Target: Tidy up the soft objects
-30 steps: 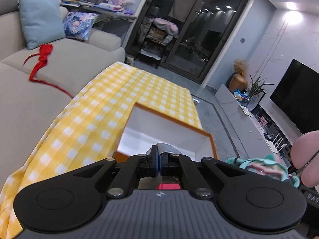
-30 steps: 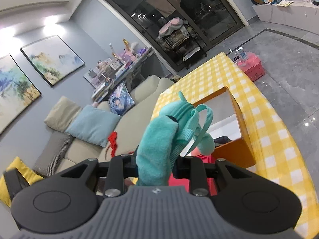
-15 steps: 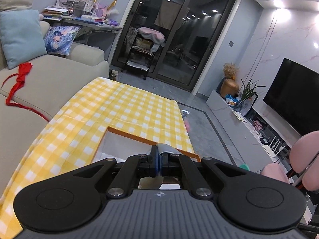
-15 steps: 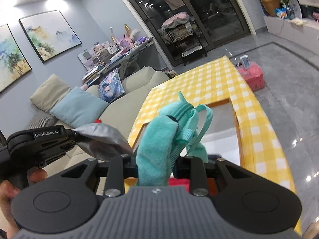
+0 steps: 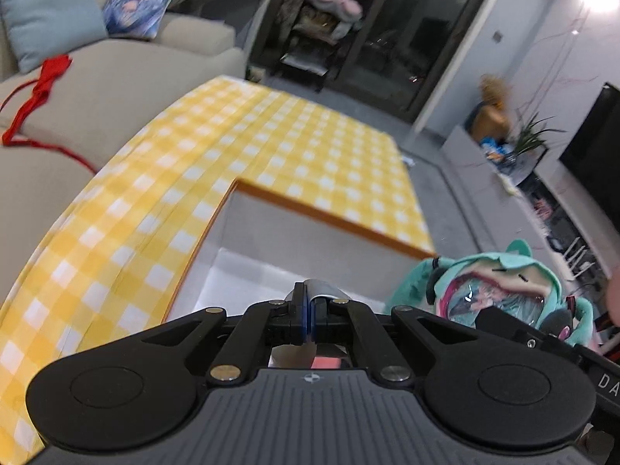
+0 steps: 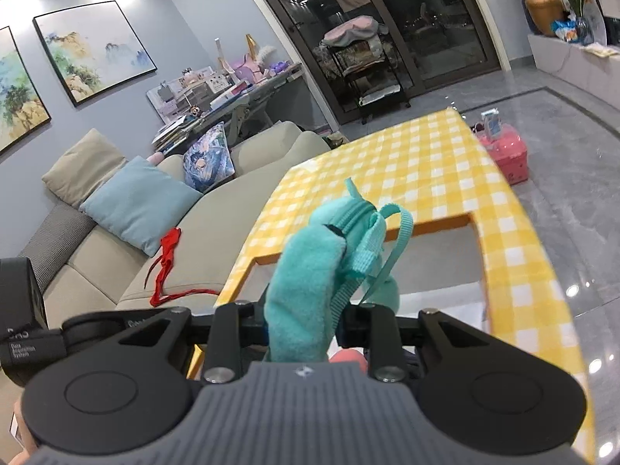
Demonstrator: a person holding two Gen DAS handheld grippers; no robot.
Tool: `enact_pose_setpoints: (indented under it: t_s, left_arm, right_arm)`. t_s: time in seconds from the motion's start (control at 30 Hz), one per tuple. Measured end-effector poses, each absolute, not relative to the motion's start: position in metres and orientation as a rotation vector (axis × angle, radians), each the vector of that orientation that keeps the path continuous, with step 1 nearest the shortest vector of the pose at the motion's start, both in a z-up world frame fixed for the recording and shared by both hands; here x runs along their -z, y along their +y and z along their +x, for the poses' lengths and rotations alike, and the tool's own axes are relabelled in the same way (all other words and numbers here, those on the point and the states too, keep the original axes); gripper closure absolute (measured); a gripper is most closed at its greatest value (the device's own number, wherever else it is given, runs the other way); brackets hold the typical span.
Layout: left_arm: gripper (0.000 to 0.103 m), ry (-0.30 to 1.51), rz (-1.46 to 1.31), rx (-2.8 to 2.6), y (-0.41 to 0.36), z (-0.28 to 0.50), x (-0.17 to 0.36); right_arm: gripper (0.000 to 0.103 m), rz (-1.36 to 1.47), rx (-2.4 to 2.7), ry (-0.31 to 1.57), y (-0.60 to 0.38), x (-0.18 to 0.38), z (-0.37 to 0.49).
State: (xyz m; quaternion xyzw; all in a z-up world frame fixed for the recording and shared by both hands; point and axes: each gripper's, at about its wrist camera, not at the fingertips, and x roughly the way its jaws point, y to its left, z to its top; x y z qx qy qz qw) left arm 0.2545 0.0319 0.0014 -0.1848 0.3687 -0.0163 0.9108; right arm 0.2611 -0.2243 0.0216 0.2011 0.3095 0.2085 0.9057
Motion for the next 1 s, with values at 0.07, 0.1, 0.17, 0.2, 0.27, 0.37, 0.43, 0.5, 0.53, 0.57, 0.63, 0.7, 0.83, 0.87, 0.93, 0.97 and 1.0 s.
enact_pose_setpoints:
  t_s: [0.07, 0.1, 0.17, 0.2, 0.27, 0.37, 0.43, 0.5, 0.53, 0.57, 0.63, 0.7, 0.83, 0.87, 0.93, 0.97, 1.0]
  left_arm:
    - [0.102, 0.775, -0.366, 0.011, 0.032, 0.258, 0.007]
    - [0.102, 0.784, -0.349, -0.012, 0.031, 0.259, 0.011]
    - [0.102, 0.8, -0.3, -0.065, 0.027, 0.261, 0.017]
    - [0.102, 0.807, -0.279, -0.087, 0.026, 0.261, 0.02]
    - [0.102, 0.831, -0.253, -0.11, 0.022, 0.262, 0.026]
    - [0.102, 0.898, -0.258, -0.154, 0.022, 0.264, 0.035]
    - [0.101, 0.929, -0.29, -0.173, 0.024, 0.266, 0.041]
    - [0.101, 0.932, -0.275, -0.183, 0.024, 0.266, 0.046]
    - [0.1, 0.928, -0.261, -0.185, 0.022, 0.266, 0.048]
    - [0.099, 0.932, -0.238, -0.179, 0.02, 0.266, 0.05]
    - [0.098, 0.935, -0.191, -0.181, 0.016, 0.265, 0.052]
    - [0.089, 0.924, -0.167, -0.172, 0.012, 0.264, 0.052]
    - [0.049, 0.897, -0.167, -0.106, 0.007, 0.263, 0.052]
    - [0.045, 0.895, -0.164, -0.087, 0.005, 0.263, 0.052]
    - [0.038, 0.898, -0.156, -0.049, 0.002, 0.262, 0.052]
    - [0.035, 0.899, -0.161, -0.026, 0.002, 0.262, 0.053]
    - [0.03, 0.891, -0.17, -0.011, 0.003, 0.261, 0.054]
  right_arm:
    - [0.076, 0.425, -0.432, 0.644, -0.216, -0.008, 0.27]
    - [0.076, 0.427, -0.438, 0.645, -0.213, -0.003, 0.274]
    - [0.076, 0.446, -0.457, 0.652, -0.209, 0.01, 0.279]
    - [0.076, 0.44, -0.457, 0.662, -0.206, 0.016, 0.282]
    - [0.076, 0.397, -0.447, 0.681, -0.201, 0.026, 0.286]
    - [0.076, 0.352, -0.433, 0.704, -0.199, 0.037, 0.289]
    - [0.076, 0.336, -0.416, 0.721, -0.201, 0.043, 0.291]
    - [0.076, 0.287, -0.38, 0.719, -0.201, 0.045, 0.292]
    - [0.076, 0.245, -0.358, 0.712, -0.199, 0.044, 0.29]
    - [0.076, 0.207, -0.34, 0.704, -0.2, 0.044, 0.29]
    - [0.076, 0.164, -0.317, 0.697, -0.201, 0.043, 0.291]
    - [0.076, 0.162, -0.296, 0.713, -0.206, 0.045, 0.295]
    - [0.076, 0.073, -0.24, 0.747, -0.21, 0.051, 0.301]
    - [0.076, 0.052, -0.232, 0.75, -0.21, 0.053, 0.301]
    - [0.076, 0.033, -0.226, 0.764, -0.211, 0.053, 0.301]
    - [0.076, 0.035, -0.225, 0.775, -0.212, 0.055, 0.302]
    - [0.076, 0.047, -0.22, 0.785, -0.214, 0.057, 0.303]
